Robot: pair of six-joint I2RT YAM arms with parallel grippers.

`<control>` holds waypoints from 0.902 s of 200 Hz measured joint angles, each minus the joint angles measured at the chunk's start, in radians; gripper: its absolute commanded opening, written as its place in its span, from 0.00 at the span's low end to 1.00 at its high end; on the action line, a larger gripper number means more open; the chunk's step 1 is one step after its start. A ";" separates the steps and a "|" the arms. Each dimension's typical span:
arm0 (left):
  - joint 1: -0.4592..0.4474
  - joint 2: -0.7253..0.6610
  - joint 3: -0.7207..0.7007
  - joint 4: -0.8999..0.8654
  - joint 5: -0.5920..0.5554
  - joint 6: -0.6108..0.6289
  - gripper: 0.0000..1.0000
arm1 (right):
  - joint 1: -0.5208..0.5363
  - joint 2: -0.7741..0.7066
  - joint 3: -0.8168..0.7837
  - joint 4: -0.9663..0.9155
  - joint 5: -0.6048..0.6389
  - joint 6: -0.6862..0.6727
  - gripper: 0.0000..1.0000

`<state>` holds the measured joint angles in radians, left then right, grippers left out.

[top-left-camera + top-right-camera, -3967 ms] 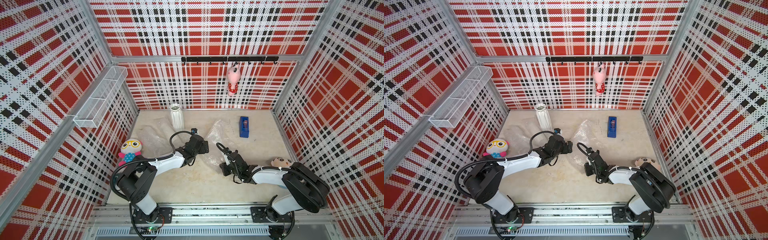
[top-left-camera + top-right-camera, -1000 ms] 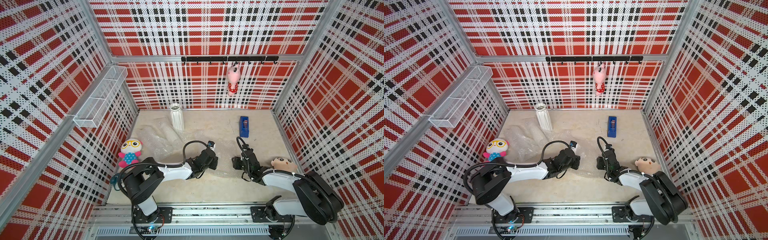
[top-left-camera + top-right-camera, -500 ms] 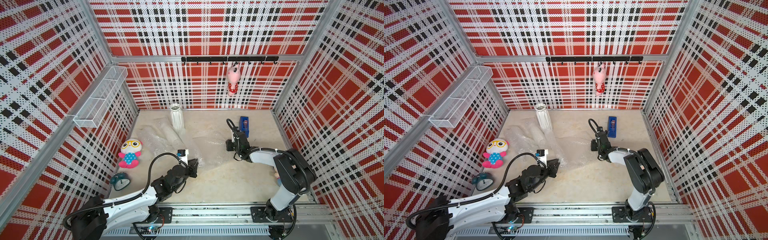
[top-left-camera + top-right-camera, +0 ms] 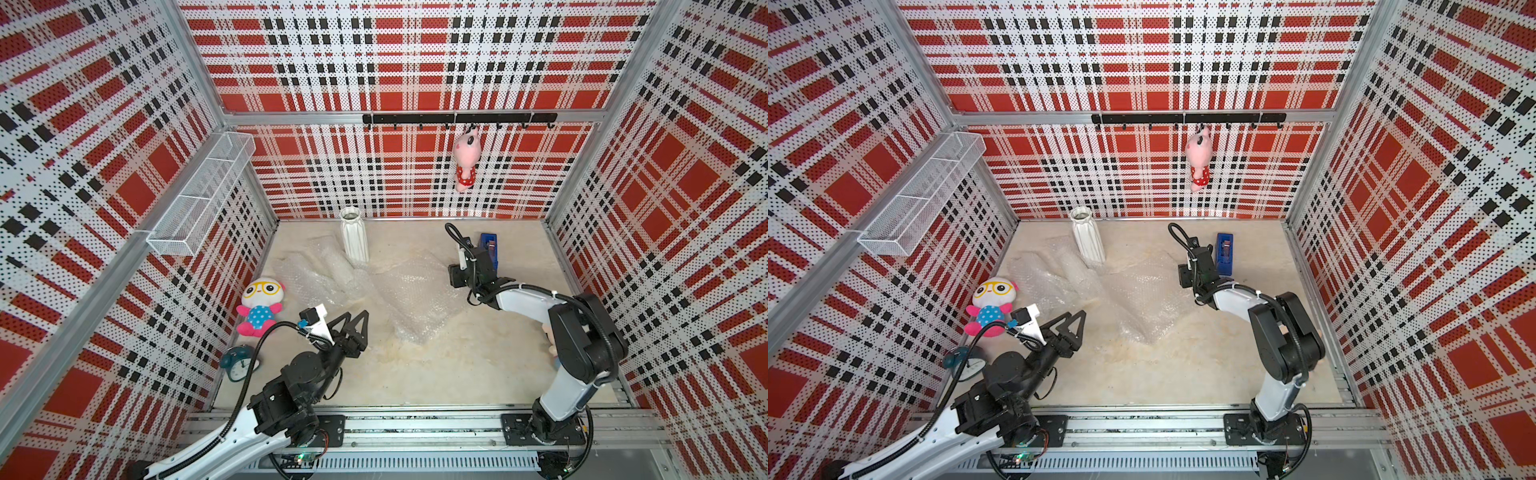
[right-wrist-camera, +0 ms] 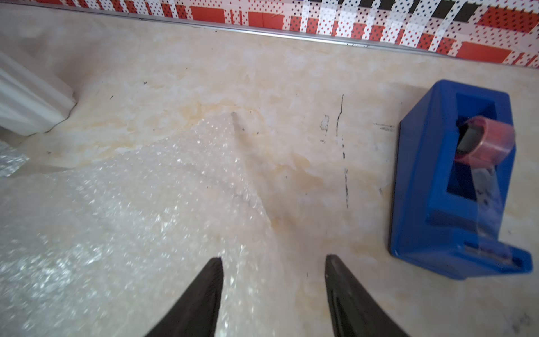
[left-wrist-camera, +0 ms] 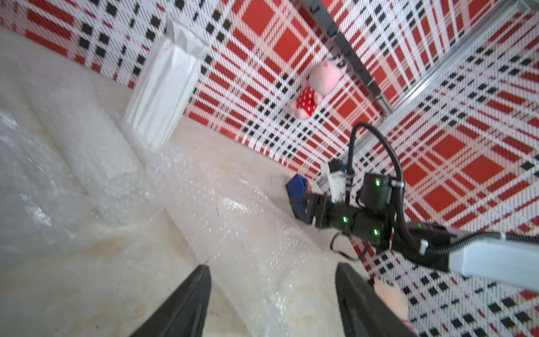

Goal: Wrap vases in bubble wrap
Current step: Adjust the bubble wrap at the center of the board.

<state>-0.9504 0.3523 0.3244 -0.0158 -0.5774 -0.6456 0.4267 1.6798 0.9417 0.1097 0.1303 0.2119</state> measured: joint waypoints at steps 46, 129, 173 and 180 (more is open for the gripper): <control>0.239 0.533 0.298 0.069 0.139 0.079 0.69 | 0.150 -0.175 -0.180 -0.016 -0.039 0.108 0.61; 0.293 1.015 0.447 -0.160 0.316 0.133 0.62 | 0.129 -0.066 -0.265 -0.034 -0.116 0.242 0.61; 0.115 1.032 0.318 -0.184 0.348 0.048 0.61 | 0.001 0.107 -0.062 -0.054 -0.121 0.158 0.61; 0.083 1.052 0.315 -0.174 0.357 0.037 0.61 | -0.012 0.130 -0.032 -0.060 -0.119 0.141 0.61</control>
<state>-0.8673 1.4040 0.6392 -0.1894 -0.2203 -0.6086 0.4145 1.8099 0.9100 0.0498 0.0116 0.3527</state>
